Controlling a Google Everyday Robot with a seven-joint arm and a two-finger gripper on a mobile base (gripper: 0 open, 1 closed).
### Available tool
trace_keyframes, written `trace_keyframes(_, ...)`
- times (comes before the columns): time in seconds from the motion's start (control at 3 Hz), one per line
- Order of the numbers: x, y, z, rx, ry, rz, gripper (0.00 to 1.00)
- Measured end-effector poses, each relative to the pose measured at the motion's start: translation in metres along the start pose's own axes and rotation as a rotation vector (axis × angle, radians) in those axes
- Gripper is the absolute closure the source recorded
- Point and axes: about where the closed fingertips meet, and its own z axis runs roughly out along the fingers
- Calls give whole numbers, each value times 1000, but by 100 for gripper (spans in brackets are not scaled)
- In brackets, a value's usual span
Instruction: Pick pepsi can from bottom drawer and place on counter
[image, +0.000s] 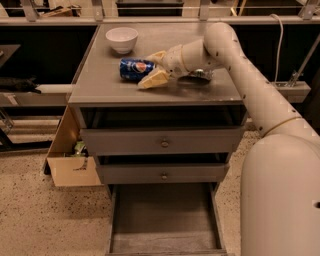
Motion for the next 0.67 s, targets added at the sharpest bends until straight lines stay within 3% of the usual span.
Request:
trace_keyframes(0.33, -17, -7, -20, 47, -22, -47, 0)
trace_keyframes(0.67, -61, -14, -70, 166, -69, -164, 0)
